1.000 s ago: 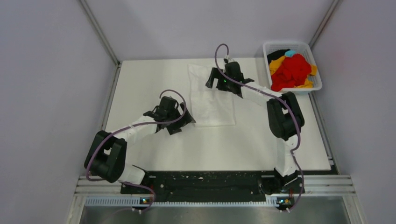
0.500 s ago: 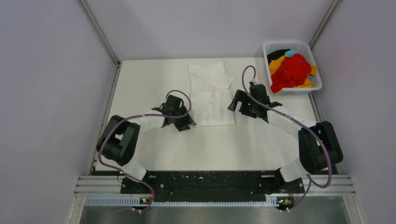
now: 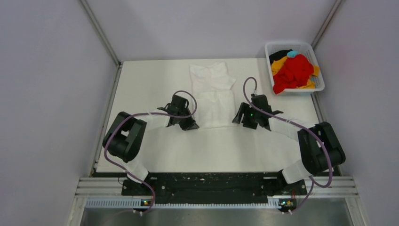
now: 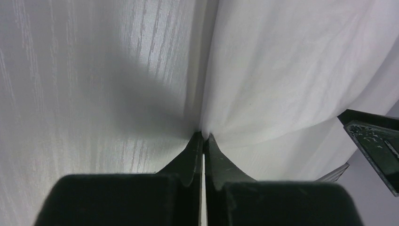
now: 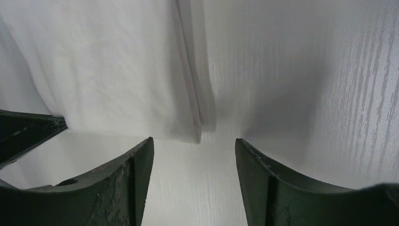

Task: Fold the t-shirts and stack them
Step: Grab one side of the 2/3 rectangular tshirt with both arms

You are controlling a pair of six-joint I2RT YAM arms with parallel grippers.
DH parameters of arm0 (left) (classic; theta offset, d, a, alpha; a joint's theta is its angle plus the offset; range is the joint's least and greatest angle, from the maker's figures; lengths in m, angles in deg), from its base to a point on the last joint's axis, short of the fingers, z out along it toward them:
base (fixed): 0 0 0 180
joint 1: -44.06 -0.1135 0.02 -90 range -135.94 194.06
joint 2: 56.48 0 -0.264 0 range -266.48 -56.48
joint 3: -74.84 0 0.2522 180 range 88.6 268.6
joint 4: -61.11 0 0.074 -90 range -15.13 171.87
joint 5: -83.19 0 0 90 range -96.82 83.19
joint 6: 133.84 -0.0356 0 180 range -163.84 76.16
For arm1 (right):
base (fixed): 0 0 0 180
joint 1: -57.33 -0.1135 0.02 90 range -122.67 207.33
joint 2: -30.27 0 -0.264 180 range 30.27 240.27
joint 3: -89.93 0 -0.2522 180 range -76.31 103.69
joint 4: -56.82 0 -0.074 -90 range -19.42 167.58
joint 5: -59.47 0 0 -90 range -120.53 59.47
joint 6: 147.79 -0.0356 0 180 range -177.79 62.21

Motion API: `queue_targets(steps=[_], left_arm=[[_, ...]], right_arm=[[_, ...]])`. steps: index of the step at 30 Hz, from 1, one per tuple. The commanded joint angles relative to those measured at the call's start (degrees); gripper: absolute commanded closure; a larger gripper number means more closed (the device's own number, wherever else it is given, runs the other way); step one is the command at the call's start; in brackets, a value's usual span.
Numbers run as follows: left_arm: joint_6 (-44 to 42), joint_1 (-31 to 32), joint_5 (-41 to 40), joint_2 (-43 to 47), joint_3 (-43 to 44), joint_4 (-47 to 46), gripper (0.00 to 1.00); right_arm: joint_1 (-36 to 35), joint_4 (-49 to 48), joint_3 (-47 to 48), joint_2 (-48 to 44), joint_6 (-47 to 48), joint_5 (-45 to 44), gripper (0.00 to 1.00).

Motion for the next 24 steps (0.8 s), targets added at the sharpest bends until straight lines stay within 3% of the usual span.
queue_targets(steps=[1, 3, 11, 14, 16, 18, 24], left_arm=[[-1.3, 0.4, -1.8, -1.8, 1.3, 2.6, 1.0], [-1.3, 0.3, -1.4, -2.0, 0.9, 2.4, 1.0], [-1.0, 0.3, -1.7, -1.4, 0.0, 2.1, 1.0], [-1.1, 0.4, -1.8, -1.4, 0.0, 2.1, 1.0], [-0.9, 0.4, -1.7, -1.1, 0.0, 2.1, 1.0], [-0.7, 0.3, -1.6, -0.7, -0.2, 2.1, 1.0], [-0.6, 2.0, -0.8, 7.3, -5.9, 4.1, 1.0]], right_arm=[[0.2, -4.3, -1.2, 1.1, 1.0, 1.4, 0.41], [0.2, -5.7, -1.8, 1.0, 1.2, 2.6, 0.48], [0.2, -10.9, -2.9, 4.6, 2.5, 1.9, 0.54], [0.3, -11.5, -2.3, 5.9, 2.2, 3.5, 0.62], [0.2, -11.1, -2.4, 5.7, 2.8, 5.0, 0.74], [0.2, -9.5, -3.0, 4.6, 4.0, 5.7, 1.0], [0.2, 0.6, -6.4, -2.5, 6.9, 16.3, 1.0]])
